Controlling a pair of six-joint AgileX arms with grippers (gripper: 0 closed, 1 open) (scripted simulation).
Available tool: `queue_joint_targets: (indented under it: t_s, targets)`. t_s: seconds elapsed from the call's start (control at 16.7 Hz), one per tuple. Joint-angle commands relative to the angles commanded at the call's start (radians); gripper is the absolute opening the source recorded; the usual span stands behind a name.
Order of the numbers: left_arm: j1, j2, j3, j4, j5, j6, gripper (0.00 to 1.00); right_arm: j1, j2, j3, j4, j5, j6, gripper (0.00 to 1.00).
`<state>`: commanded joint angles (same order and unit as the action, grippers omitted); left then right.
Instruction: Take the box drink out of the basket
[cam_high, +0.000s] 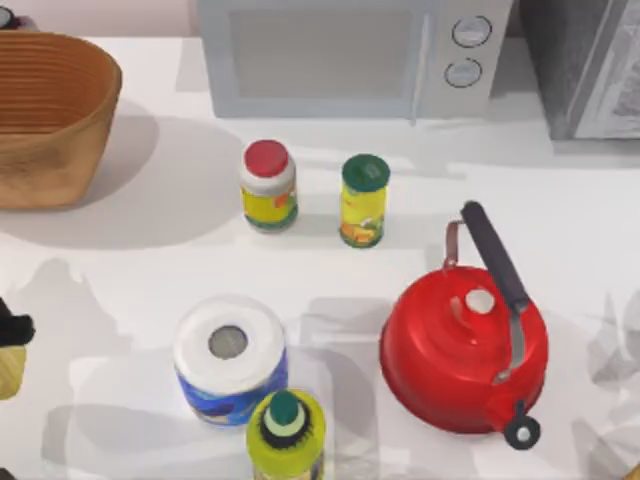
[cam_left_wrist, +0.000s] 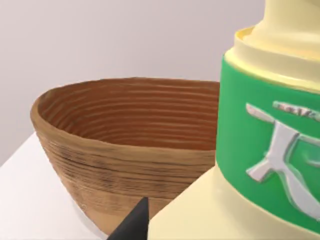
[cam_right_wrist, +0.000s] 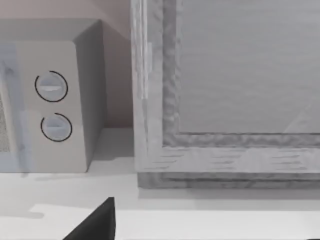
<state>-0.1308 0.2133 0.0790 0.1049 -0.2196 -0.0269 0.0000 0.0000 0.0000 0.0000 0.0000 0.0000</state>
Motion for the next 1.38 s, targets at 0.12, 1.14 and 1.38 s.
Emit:
queue_joint_targets:
  t_s: [0.12, 1.14, 1.38]
  targets:
    - [-0.082, 0.132, 0.048, 0.064, -0.149, -0.017, 0.00, 0.000, 0.000, 0.000, 0.000, 0.000, 0.000, 1.00]
    - [-0.785, 1.249, 0.468, 0.619, -1.432, -0.163, 0.00, 0.000, 0.000, 0.000, 0.000, 0.000, 0.000, 1.00]
    - [-0.818, 1.301, 0.487, 0.645, -1.492, -0.170, 0.00, 0.000, 0.000, 0.000, 0.000, 0.000, 0.000, 1.00]
